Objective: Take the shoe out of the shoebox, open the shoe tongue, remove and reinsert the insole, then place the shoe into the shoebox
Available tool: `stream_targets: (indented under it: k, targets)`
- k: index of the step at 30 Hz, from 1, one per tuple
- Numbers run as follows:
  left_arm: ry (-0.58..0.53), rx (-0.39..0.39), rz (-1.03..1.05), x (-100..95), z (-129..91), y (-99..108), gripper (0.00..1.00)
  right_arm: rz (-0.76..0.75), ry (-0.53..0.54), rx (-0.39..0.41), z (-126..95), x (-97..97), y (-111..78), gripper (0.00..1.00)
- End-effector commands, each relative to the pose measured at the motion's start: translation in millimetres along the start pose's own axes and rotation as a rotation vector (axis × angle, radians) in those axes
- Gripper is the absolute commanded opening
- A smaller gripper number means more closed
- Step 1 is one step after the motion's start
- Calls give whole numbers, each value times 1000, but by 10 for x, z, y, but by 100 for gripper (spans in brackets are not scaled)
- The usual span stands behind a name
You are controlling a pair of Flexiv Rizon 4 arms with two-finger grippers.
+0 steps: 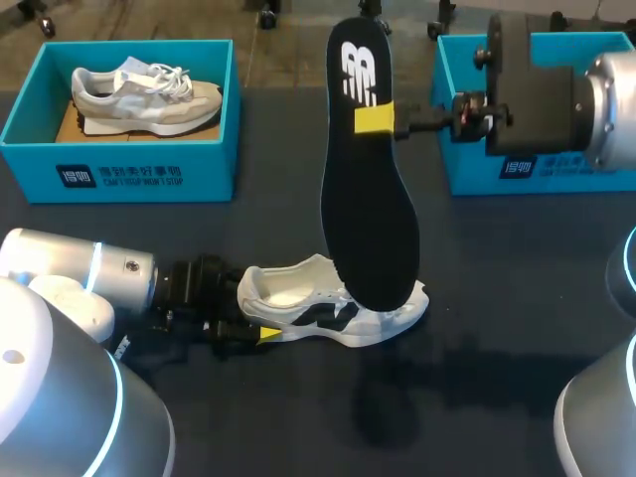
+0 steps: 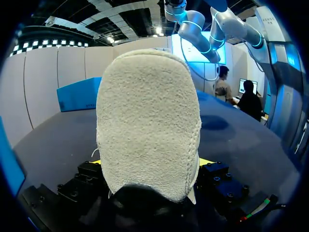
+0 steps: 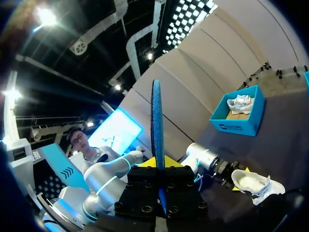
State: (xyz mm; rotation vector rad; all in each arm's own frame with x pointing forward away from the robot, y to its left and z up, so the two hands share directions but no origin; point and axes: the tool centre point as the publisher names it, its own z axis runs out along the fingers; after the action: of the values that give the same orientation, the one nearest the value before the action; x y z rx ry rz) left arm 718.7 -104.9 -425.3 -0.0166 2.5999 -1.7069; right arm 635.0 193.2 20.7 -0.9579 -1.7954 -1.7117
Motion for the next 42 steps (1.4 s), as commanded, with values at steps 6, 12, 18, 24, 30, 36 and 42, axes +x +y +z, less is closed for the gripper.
stream_targets:
  k: [6, 12, 18, 24, 30, 36, 42]
  targets:
    - [-1, -15, 26, 32, -143, -57, 1, -1, 1, -5, 29, -12, -15, 0]
    - [-1, -58, 19, 27, -318, -70, 100, -1, 1, -5, 29, -12, -15, 0]
    - [6, -107, -4, 19, -409, -5, 100, -1, 1, -5, 29, -12, -15, 0]
    - [31, -218, 7, 22, -604, -35, 100, -1, 1, -5, 29, -12, -15, 0]
    - [40, -294, 12, -26, -790, -115, 100, -1, 1, -5, 29, -12, -15, 0]
    - [74, -393, -6, -54, -908, -236, 100, -1, 1, -5, 29, -12, -15, 0]
    - [105, -521, 9, -105, -1006, -391, 100, -1, 1, -5, 29, -12, -15, 0]
